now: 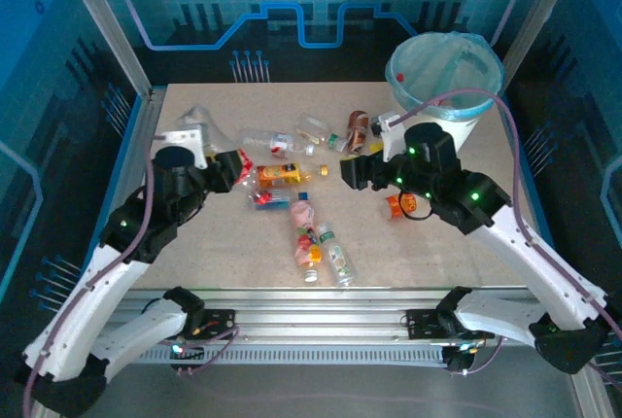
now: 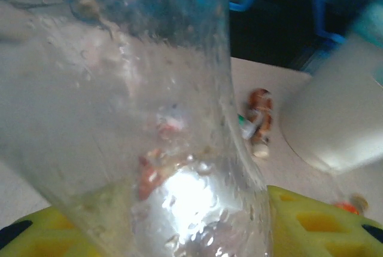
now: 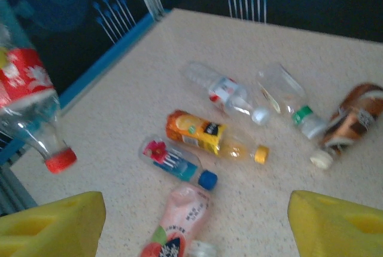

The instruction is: Put the plastic bottles in the bin

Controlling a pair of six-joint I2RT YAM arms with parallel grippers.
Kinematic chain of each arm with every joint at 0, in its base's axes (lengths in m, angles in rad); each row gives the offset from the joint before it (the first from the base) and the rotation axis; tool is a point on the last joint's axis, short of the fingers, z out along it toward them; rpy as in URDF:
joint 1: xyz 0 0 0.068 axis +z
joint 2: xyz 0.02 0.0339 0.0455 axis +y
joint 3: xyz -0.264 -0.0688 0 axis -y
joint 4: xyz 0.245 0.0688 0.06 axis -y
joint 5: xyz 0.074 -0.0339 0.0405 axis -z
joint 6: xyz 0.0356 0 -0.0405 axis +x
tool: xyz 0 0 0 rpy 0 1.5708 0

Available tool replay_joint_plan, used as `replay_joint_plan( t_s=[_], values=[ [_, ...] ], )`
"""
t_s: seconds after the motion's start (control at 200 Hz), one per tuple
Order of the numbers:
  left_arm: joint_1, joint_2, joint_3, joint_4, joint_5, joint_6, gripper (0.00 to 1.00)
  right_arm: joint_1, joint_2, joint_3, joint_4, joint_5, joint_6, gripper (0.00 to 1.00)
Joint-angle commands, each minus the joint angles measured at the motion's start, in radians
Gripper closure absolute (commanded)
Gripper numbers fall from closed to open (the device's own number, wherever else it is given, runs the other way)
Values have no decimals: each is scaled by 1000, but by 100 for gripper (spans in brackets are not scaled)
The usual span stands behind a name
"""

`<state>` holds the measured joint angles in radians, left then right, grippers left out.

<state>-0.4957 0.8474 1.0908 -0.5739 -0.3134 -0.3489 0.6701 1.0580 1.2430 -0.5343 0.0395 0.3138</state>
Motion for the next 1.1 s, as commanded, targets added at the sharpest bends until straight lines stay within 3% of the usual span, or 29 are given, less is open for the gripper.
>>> replay_joint_plan(
  t_s=[0.0,0.25,0.425,0.72,1.096],
  values=[
    [-168,68,43,84,-119,262,61,-13,-50,-33,120,-74,-43,19],
    [-426,217,33,259,-139,553,61,-29,-163,-92,233,-120,-57,14],
    [-526,289,30,335,-122,701,60,-33,-220,-119,270,-179,-101,12],
    [-592,327,30,367,-122,787,60,-34,-226,-113,278,-323,-139,7],
    [-638,348,20,408,-191,858,60,-35,-147,-63,209,-331,-107,6]
  ],
)
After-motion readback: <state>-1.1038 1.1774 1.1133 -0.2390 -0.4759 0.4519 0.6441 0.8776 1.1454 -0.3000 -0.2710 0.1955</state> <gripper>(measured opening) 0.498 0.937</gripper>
